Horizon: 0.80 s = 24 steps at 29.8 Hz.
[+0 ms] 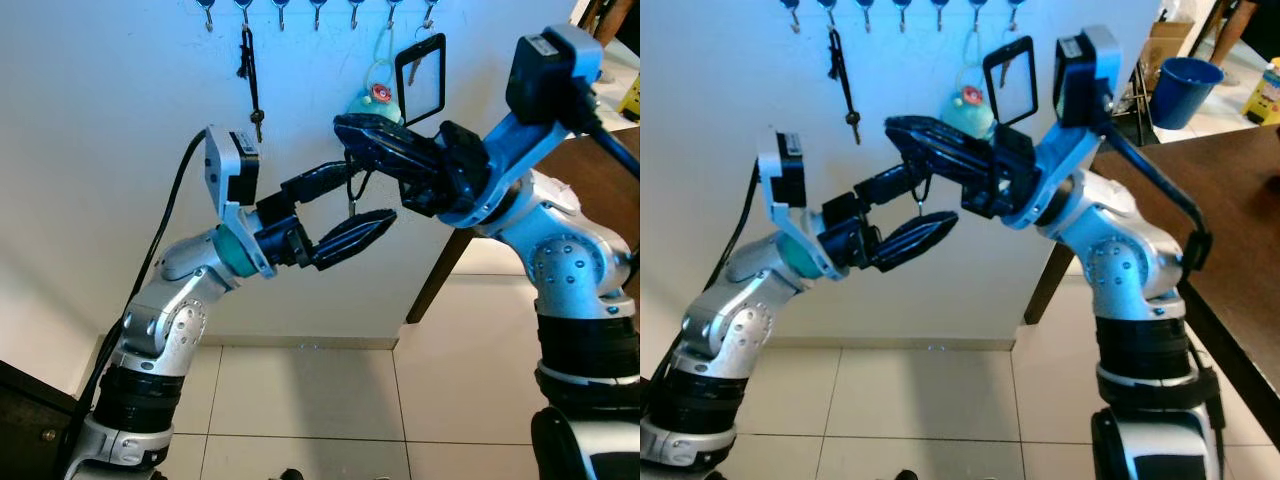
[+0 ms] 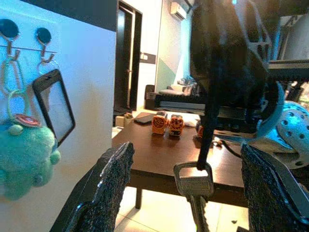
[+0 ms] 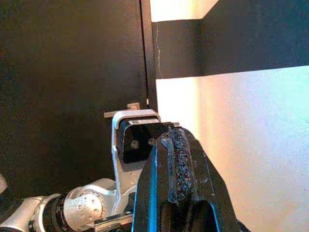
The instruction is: Hang keys on a hook
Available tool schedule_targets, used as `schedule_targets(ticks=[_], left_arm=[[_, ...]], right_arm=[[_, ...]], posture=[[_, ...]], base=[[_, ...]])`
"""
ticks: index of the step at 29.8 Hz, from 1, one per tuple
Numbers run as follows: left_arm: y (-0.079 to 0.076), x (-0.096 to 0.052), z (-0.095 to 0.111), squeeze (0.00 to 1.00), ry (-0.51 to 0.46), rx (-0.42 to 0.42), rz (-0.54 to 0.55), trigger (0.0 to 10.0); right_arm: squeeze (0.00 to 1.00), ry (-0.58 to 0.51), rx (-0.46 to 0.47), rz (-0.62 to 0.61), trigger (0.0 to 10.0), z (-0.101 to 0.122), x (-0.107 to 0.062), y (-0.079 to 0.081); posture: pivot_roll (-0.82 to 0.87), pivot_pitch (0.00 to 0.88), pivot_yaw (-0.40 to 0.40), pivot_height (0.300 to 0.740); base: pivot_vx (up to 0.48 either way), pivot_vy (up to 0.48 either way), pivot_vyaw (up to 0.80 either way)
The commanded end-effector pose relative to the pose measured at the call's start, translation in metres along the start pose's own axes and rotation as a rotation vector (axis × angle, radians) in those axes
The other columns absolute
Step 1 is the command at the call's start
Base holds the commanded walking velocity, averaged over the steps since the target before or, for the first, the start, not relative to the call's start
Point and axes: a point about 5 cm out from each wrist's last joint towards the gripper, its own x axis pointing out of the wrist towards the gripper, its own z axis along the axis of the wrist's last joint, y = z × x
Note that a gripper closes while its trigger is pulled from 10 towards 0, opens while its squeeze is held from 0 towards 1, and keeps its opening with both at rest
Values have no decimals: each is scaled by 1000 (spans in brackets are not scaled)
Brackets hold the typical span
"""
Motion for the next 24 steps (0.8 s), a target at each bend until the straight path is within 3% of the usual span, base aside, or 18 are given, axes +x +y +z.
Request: schedule_targets(ticks=[1, 10, 24], left_arm=[[3, 0, 1, 0, 3, 20, 16, 0], [13, -3, 2, 0, 17, 58, 89, 0], [16, -3, -1, 0, 49, 89, 100, 0]], right_arm=[[0, 7, 1, 24, 10000, 0, 2, 4], [0, 4, 2, 20, 10000, -1, 0, 6], [0, -3, -7, 7, 10000, 1, -1, 5]], posture=[[-91, 55, 50, 740], [-90, 59, 56, 740], [-95, 59, 63, 740]], base=[[0, 0, 0], [0, 0, 0], [0, 0, 0]])
